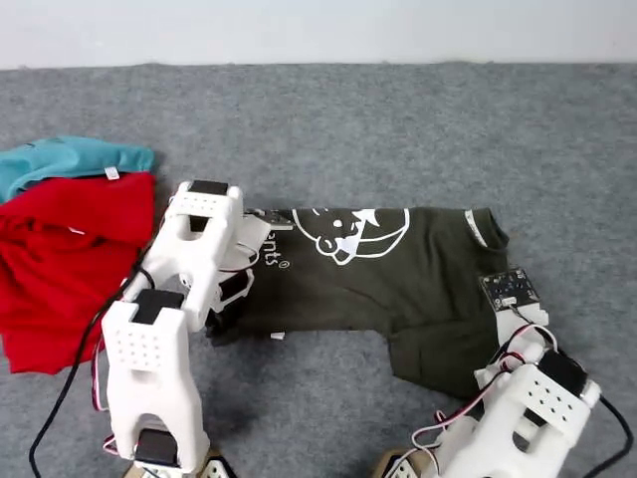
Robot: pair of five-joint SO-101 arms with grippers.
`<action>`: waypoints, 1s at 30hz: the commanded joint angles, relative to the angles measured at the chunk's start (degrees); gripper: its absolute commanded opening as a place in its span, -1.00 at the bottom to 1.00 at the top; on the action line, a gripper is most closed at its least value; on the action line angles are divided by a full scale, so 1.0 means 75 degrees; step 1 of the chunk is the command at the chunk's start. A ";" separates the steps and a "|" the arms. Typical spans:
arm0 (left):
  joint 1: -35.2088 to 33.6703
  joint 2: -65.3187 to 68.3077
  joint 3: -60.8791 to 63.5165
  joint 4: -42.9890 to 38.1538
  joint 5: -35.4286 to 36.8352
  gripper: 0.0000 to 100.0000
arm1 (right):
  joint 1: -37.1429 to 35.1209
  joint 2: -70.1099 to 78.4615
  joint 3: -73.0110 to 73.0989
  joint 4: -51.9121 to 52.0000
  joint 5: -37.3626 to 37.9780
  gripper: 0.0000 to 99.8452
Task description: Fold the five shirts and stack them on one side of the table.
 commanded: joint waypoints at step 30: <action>-0.3012 -0.0656 -0.0709 0.0258 -0.1207 -0.98 | -0.2772 -0.0018 -0.2508 0.1026 -0.2567 -0.34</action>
